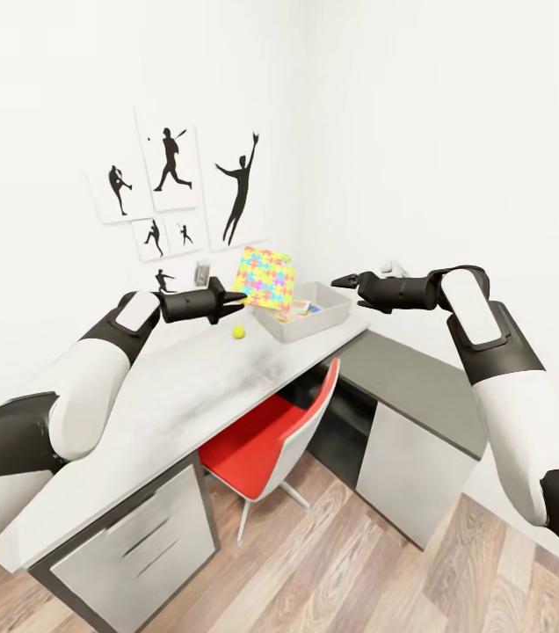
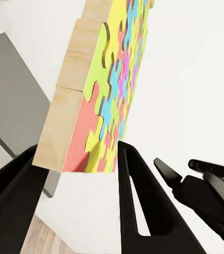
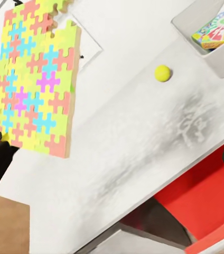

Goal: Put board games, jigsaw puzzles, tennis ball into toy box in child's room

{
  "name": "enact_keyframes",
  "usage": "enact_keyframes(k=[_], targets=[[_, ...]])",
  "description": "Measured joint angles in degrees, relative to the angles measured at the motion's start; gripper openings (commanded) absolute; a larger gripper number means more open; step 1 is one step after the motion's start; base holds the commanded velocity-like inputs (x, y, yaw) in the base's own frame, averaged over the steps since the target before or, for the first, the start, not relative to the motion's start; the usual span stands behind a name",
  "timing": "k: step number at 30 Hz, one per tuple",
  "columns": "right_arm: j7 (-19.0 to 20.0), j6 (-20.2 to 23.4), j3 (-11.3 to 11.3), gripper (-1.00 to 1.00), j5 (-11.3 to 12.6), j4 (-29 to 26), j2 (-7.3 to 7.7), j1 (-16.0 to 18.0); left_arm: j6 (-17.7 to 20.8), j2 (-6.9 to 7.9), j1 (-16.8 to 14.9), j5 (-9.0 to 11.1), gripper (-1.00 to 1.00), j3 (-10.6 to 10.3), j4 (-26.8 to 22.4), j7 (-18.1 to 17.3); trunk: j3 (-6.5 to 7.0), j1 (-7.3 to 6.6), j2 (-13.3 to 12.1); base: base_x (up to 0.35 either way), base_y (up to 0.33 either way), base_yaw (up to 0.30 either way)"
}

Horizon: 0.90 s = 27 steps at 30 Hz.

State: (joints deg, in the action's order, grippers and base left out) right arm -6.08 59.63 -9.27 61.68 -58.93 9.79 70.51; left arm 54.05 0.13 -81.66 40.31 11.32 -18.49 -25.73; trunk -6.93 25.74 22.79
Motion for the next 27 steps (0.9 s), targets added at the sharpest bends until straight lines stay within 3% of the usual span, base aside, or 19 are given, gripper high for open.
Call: enact_keyframes(k=[4, 27], targets=[[0.0, 0.0, 0.0, 1.0, 0.0, 0.0, 0.0, 0.0, 0.0, 0.0, 0.0, 0.0, -1.0, 1.0, 0.0, 0.1, 0.0, -0.01, 0.0, 0.126, -0.153, 0.0], [-0.2, 0.0, -0.3, 1.0, -0.3, 0.0, -0.09, 0.0, 0.0, -0.11, 0.0, -0.1, -1.0, 1.0, 0.0, 0.2, 0.0, 0.0, 0.0, 0.112, -0.044, 0.014]])
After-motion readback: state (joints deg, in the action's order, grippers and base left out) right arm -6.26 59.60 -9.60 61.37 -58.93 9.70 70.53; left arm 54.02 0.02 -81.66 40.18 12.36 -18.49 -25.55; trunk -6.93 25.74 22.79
